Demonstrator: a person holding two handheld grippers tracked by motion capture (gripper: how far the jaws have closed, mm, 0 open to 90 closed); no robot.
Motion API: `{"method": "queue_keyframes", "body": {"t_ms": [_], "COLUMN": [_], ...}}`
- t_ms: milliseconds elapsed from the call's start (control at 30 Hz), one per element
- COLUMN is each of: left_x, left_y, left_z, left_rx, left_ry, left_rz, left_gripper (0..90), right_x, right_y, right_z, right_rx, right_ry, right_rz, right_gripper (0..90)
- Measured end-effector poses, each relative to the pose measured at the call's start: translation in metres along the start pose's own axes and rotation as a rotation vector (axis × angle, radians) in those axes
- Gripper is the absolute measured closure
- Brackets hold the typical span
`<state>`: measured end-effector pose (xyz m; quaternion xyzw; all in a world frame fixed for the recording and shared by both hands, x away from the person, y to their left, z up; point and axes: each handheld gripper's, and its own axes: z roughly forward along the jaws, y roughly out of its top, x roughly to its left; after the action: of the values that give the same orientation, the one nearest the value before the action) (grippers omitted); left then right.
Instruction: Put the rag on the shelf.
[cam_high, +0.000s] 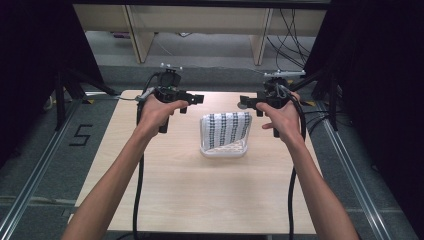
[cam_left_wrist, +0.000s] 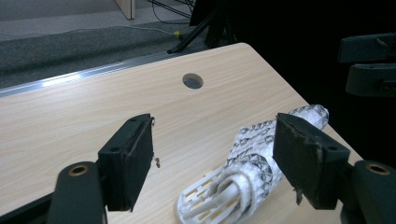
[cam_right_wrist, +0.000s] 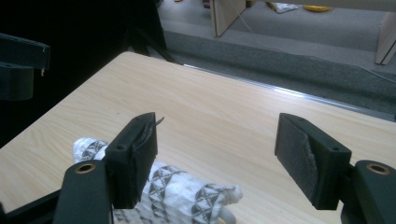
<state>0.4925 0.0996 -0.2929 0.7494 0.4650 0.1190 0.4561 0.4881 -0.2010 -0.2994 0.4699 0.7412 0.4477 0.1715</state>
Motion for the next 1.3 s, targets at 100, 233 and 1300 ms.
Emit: {"method": "queue_keyframes", "body": {"t_ms": [100, 233, 1300], "left_x": [-0.001, -0.004, -0.008], "left_y": [-0.002, -0.006, -0.049], "left_z": [-0.004, -0.008, -0.031], "left_rx": [0.005, 0.003, 0.009], "left_ry": [-0.001, 0.004, -0.009], "left_rz": [0.012, 0.024, 0.066], "left_gripper": [26.0, 22.8, 15.1], "right_x": [0.003, 0.005, 0.022], "right_y": [-0.001, -0.003, -0.038], "right_z": [-0.002, -0.005, -0.038], "right_rx": [-0.002, -0.005, -0.021], "right_ry": [0.001, 0.012, 0.061], "right_rz": [-0.009, -0.025, -0.042], "right_gripper": [29.8, 29.3, 23.0]}}
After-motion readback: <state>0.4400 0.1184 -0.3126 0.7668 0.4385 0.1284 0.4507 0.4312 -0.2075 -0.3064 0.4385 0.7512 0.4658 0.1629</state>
